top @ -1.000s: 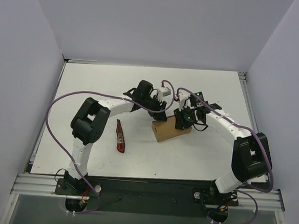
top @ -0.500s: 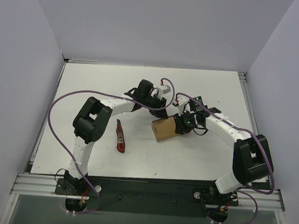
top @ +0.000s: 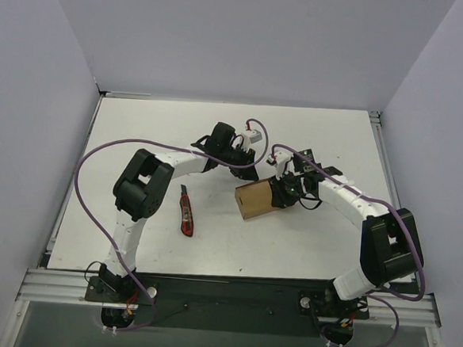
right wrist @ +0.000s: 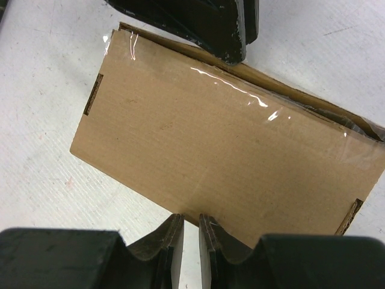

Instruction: Unpack the express box

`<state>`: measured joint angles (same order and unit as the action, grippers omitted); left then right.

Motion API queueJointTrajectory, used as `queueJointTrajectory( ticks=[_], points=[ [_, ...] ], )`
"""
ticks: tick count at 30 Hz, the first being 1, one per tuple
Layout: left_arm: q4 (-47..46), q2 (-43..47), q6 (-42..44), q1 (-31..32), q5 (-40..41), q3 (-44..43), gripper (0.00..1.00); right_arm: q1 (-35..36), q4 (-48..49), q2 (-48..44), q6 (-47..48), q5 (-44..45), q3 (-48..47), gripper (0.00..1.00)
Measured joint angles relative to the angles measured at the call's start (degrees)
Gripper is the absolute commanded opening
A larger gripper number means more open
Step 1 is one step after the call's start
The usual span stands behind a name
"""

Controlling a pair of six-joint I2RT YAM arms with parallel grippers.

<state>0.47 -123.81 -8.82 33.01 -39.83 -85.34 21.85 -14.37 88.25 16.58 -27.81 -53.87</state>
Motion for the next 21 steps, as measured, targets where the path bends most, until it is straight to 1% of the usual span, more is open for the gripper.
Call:
queueJointTrajectory(
  ticks=[3, 5, 7, 8, 11, 15, 21],
  points=[
    [0.0, 0.0, 0.7, -0.2, 0.0, 0.0, 0.26, 0.0, 0.0, 0.0, 0.0, 0.0, 0.0, 0.19],
    [0.2, 0.0, 1.8, -0.2, 0.0, 0.0, 0.26, 0.0, 0.0, 0.0, 0.0, 0.0, 0.0, 0.19],
    [0.4, 0.0, 2.9, -0.2, -0.1, -0.1, 0.29, 0.0, 0.0, 0.0, 0.1, 0.0, 0.0, 0.19],
    [0.6, 0.0, 3.4, -0.2, -0.4, -0.2, 0.34, 0.0, 0.0, 0.0, 0.1, 0.0, 0.0, 0.19],
    [0.8, 0.0, 4.2, -0.5, -2.5, -0.2, 0.37, 0.0, 0.0, 0.0, 0.2, 0.0, 0.0, 0.19],
    [0.5, 0.0, 3.4, -0.9, -5.7, -0.2, 0.36, 0.0, 0.0, 0.0, 0.2, 0.0, 0.0, 0.19],
    [0.0, 0.0, 3.3, -0.8, -6.9, -0.3, 0.36, 0.0, 0.0, 0.0, 0.2, 0.0, 0.0, 0.19]
  ],
)
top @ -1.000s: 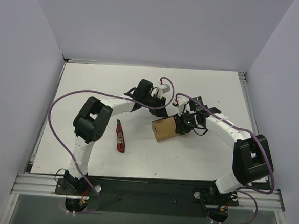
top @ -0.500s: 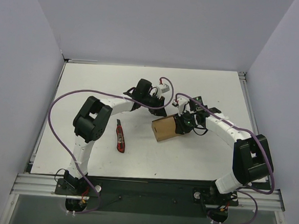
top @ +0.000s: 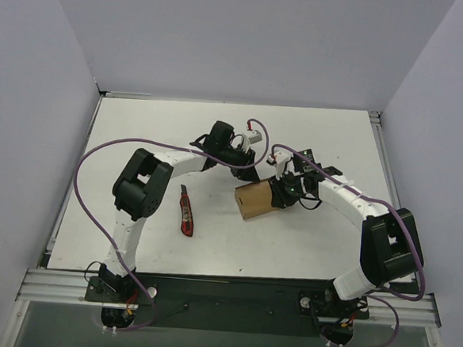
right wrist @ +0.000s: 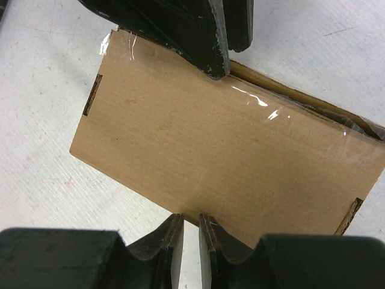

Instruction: Unpack the express box

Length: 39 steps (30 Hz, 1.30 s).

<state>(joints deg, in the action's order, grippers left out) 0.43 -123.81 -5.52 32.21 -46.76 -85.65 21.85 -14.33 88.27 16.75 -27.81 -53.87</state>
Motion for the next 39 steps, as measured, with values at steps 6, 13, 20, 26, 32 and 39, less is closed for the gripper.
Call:
queueJointTrajectory(
  ticks=[6, 13, 20, 26, 32, 39],
  points=[
    [1.3, 0.0, 1.9, 0.0, 1.6, 0.0, 0.33, 0.0, 0.0, 0.0, 0.0, 0.0, 0.0, 0.19],
    [2.0, -0.8, 2.7, -0.1, 3.2, 0.0, 0.22, 0.0, 0.0, 0.0, 0.1, 0.0, 0.0, 0.19],
    [3.8, -0.8, 4.3, -0.2, 5.7, -0.7, 0.0, 0.0, 0.1, 0.2, 0.7, 0.0, 0.0, 0.19],
    [6.1, -0.9, 5.1, -0.8, 10.5, -1.7, 0.0, 0.0, 0.5, 0.4, 2.1, 0.0, 0.0, 0.19],
    [7.8, -1.8, 5.8, -3.1, 12.6, -1.7, 0.0, 0.0, -0.5, 0.7, 3.6, 1.3, 0.0, 0.19],
    [10.1, -1.5, 6.0, -6.3, 9.0, -4.2, 0.0, -1.3, -3.7, 0.8, 5.3, 1.7, -0.2, 0.2]
  ],
)
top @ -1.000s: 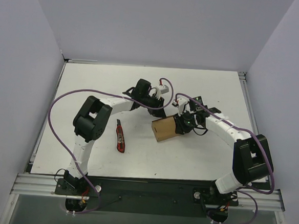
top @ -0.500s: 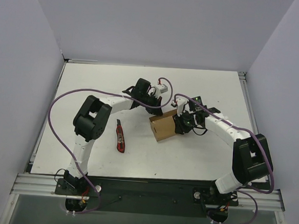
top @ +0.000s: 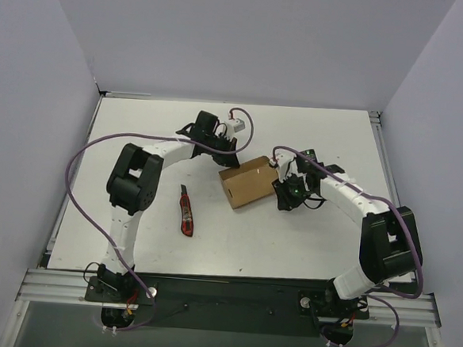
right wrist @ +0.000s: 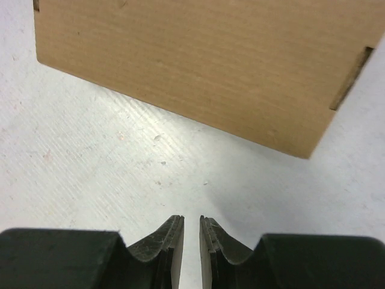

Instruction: Unpack the express box

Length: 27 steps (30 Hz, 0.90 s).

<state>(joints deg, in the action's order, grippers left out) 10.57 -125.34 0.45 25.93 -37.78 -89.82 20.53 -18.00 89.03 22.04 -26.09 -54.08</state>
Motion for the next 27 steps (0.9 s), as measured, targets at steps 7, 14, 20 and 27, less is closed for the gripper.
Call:
queueJointTrajectory(
  ticks=[7, 14, 20, 27],
  points=[
    [3.5, 8.1, 0.0, -0.8, -1.1, -3.0, 0.0, -3.6, -6.1, -0.4, 1.9, -2.7, -13.2, 0.23],
    [4.3, 17.9, 0.0, 0.2, -1.5, -4.6, 0.0, 1.4, -4.3, -1.4, 4.0, -6.3, -21.5, 0.23],
    [4.4, 18.8, -1.6, 0.7, -1.6, -1.7, 0.0, 5.4, 0.3, 1.8, 2.7, -5.4, -20.6, 0.27],
    [4.8, 18.8, -6.1, -0.1, -1.7, 0.8, 0.0, 5.5, 4.8, 4.2, 1.9, -0.4, -16.8, 0.47]
  ],
)
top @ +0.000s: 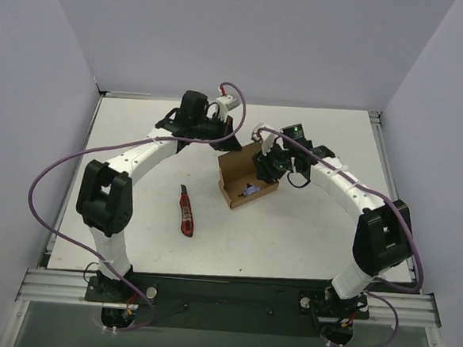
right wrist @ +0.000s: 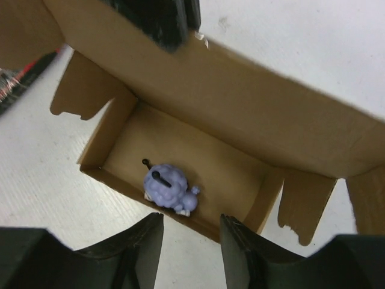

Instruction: Unpack the express box

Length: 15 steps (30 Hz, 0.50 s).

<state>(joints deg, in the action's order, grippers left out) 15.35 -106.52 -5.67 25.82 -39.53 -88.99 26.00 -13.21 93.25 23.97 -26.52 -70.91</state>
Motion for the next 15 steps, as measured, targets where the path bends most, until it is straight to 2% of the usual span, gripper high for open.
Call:
queueJointTrajectory(
  ticks=[2, 5, 15],
  points=[
    [-1.4, 0.0, -2.3, -0.7, -0.6, 1.2, 0.0, 0.0, 0.3, 0.1, 0.1, 0.7, 1.3, 0.54],
    [-3.5, 0.0, -5.6, -2.1, -1.8, 3.2, 0.0, 0.0, 0.3, 0.1, 0.4, 0.7, 2.6, 0.61],
    [-8.9, 0.1, -12.0, -3.5, -5.7, 8.6, 0.0, 0.3, 0.3, 2.8, 1.7, -5.9, 3.1, 0.62]
  ],
)
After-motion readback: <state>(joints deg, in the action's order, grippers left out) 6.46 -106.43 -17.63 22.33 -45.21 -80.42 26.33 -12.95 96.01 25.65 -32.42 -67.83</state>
